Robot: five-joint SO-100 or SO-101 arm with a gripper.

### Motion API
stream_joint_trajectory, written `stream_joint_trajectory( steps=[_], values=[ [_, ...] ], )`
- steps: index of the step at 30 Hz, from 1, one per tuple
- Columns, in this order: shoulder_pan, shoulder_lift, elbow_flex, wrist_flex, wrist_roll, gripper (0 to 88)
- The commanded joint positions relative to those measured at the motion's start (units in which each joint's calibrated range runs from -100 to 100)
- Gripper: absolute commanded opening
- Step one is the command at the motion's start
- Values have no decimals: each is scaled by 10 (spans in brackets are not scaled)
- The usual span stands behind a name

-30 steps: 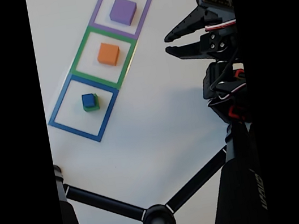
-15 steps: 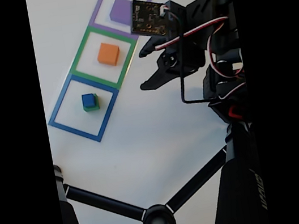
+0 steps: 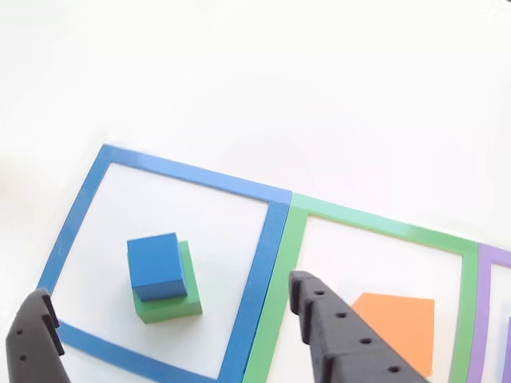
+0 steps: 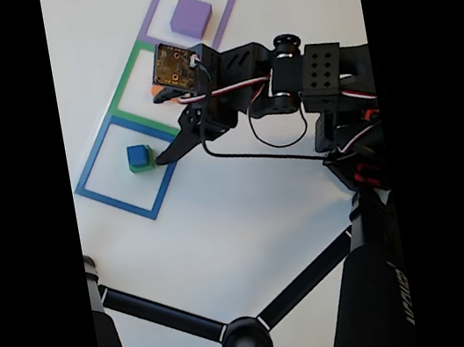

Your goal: Tower of hanoi

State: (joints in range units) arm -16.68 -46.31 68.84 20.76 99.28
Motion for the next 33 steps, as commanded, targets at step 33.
stream_joint_trajectory(
  steps=[33],
  values=[
    [-37, 538, 40, -748, 7, 347]
  ],
)
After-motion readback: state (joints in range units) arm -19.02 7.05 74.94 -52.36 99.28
